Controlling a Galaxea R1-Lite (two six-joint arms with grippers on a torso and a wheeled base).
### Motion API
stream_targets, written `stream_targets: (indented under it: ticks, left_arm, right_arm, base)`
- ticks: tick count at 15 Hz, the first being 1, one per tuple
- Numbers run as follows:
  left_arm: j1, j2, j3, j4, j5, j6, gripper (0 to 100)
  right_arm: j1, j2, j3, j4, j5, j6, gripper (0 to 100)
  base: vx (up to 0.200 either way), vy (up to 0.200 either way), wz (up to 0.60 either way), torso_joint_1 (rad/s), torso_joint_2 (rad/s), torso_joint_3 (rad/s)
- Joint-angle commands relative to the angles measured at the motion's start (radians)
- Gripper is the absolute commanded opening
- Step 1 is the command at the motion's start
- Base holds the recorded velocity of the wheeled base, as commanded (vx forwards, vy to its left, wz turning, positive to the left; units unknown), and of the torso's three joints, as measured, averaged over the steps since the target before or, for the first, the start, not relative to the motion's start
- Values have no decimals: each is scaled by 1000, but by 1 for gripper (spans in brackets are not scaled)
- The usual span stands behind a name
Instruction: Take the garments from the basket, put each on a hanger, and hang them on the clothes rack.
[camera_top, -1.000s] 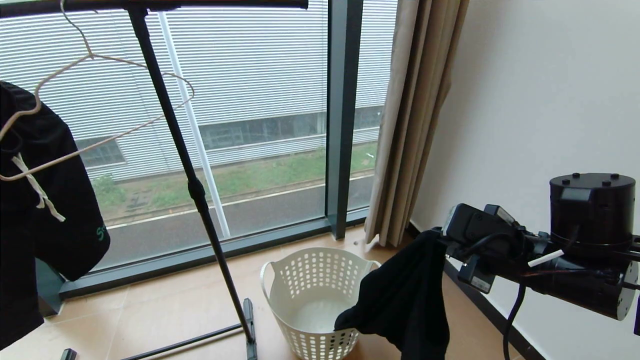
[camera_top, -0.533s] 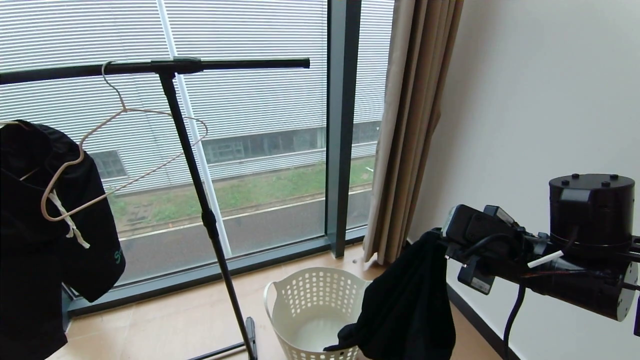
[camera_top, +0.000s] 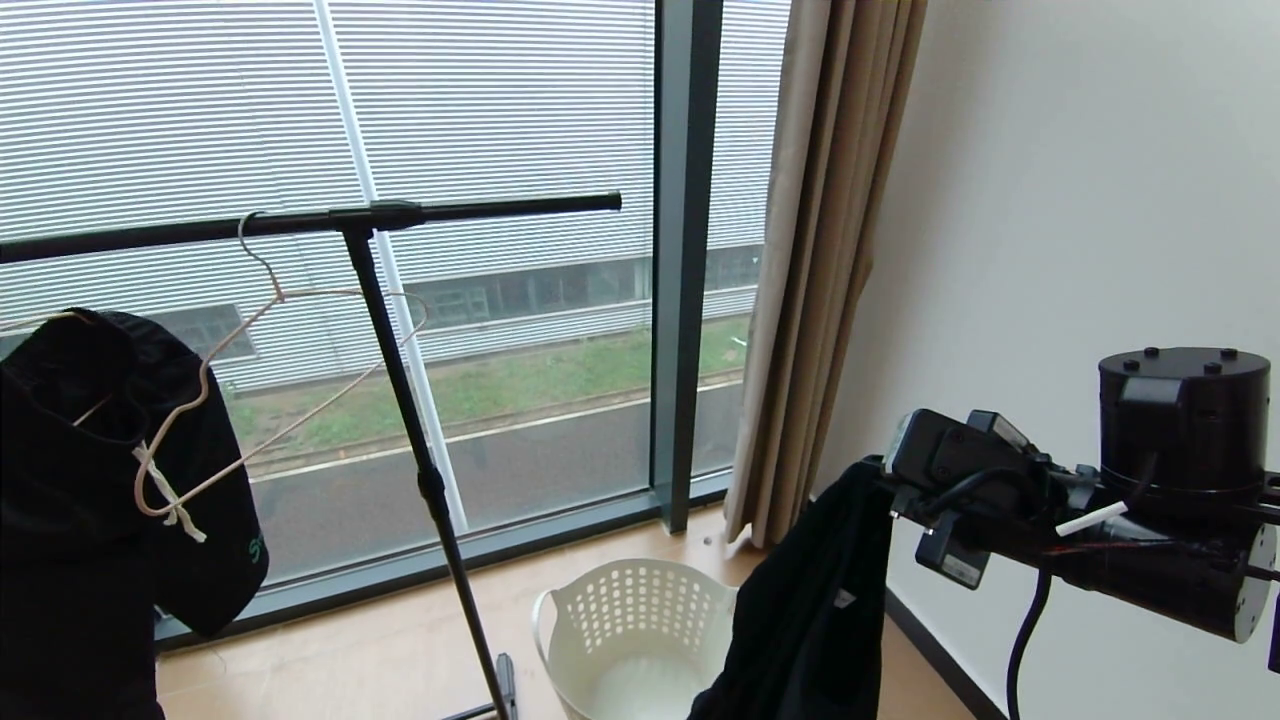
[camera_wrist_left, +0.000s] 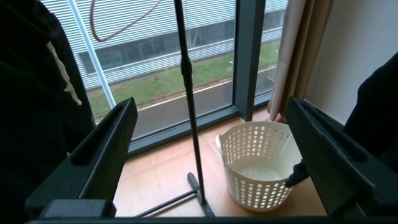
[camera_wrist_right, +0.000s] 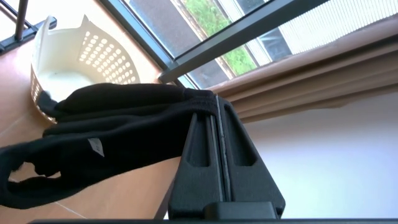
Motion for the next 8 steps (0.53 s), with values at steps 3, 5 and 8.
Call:
stream_targets:
  ticks: [3,5,8]
  left_arm:
    - [0,0,-1,0,-4,-34,100]
    - [0,0,1,0,-2,-35,100]
    - [0,0,-1,0,-1,-35,100]
  right_arm:
    - [1,3,-1,-1,0,-2,0]
    - [1,3,-1,-1,0,-1,0]
    - [1,9,-3,-2,0,-1,0]
  base:
    - [0,0,0,258,-592,-346]
    - [0,0,0,242,-549,-303]
    - [0,0,0,186,-414,-246]
